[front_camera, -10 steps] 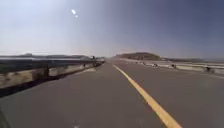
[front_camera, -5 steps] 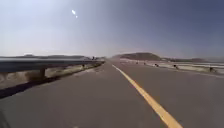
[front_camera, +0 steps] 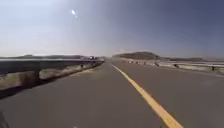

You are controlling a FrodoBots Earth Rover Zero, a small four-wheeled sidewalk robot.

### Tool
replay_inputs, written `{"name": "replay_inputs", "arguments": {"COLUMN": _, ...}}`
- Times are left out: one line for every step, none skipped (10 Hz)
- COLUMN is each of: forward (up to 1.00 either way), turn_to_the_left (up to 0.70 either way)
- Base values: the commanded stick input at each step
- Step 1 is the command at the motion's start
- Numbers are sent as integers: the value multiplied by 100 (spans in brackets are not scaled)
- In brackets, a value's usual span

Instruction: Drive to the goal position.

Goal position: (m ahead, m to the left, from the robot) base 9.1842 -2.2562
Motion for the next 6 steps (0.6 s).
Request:
{"name": "replay_inputs", "arguments": {"forward": 50, "turn_to_the_left": 0}}
{"name": "replay_inputs", "arguments": {"forward": 50, "turn_to_the_left": 0}}
{"name": "replay_inputs", "arguments": {"forward": 50, "turn_to_the_left": 0}}
{"name": "replay_inputs", "arguments": {"forward": 50, "turn_to_the_left": 0}}
{"name": "replay_inputs", "arguments": {"forward": 50, "turn_to_the_left": 0}}
{"name": "replay_inputs", "arguments": {"forward": 50, "turn_to_the_left": 0}}
